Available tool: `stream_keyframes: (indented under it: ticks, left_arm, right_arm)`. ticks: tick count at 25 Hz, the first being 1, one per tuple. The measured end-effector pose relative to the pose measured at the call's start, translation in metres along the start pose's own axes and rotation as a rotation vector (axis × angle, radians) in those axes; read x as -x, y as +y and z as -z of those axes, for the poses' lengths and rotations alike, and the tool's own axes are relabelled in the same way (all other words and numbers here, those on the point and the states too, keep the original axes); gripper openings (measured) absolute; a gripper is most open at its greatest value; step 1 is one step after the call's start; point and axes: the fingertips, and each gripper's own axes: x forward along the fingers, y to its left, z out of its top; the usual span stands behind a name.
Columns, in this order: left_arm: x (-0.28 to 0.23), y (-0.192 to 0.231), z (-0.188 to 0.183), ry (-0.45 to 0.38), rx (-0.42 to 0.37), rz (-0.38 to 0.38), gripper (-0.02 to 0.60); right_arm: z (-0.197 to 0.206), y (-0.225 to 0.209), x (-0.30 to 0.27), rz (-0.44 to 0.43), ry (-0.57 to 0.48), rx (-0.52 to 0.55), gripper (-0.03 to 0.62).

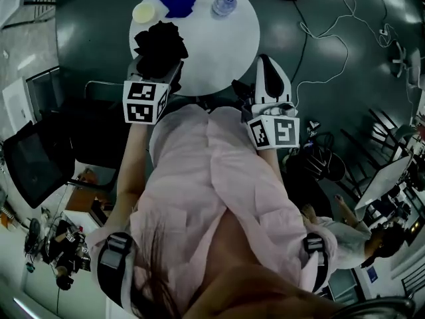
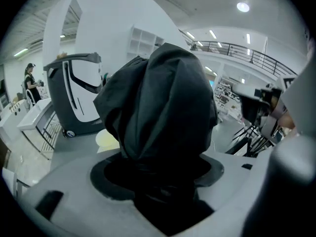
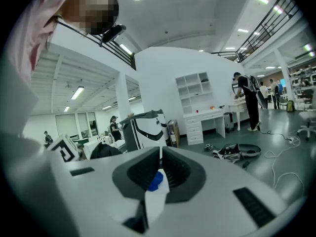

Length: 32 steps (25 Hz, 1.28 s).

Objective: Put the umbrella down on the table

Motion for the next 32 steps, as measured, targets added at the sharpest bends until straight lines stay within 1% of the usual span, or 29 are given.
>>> stream_keyframes:
  ticks: [4,6,11,15,18,23,26,29,32]
  left_arm:
    - [-0.059,0.000,0.027,0.122,-0.057,0.054,0.316]
    - [-0.086,-0.003,0.043,0.176,-0.069,0.081,0.316]
    - [-0.140,-0.010,0.081,0.292,-0.056,0.133,0.316]
    - [-0.162,-0.012,0.104,0.397,-0.038,0.163,0.316]
    - [-0.174,-0.012,0.116,0.457,-0.038,0.166,0.317]
    - [-0.186,0.000,0.121,0.506,-0.041,0.116,0.318]
    - [-0.193,-0.005,0.126,0.498,-0.011,0.131,0.318]
    - [-0.195,-0.007,0.126,0.475,-0.015,0.124,0.318]
    - [-0.192,-0.010,0.128,0.481,-0.029,0.135,0.319]
  right_arm:
    - [0.003,0.002,-0.005,0.012,0.016,-0.004,0.034]
    - [0.006,0.001,-0.005,0.020,0.026,-0.008,0.034]
    - [0.011,-0.003,-0.004,0.042,0.046,-0.015,0.034]
    - [0.014,-0.007,-0.005,0.055,0.060,-0.019,0.034]
    - [0.016,-0.009,-0.004,0.063,0.067,-0.022,0.034]
    - [0.018,-0.013,-0.002,0.074,0.076,-0.027,0.034]
    - [0.019,-0.012,0.001,0.074,0.079,-0.026,0.034]
    - [0.020,-0.010,0.001,0.066,0.080,-0.023,0.034]
    - [0.019,-0.007,0.001,0.054,0.077,-0.021,0.034]
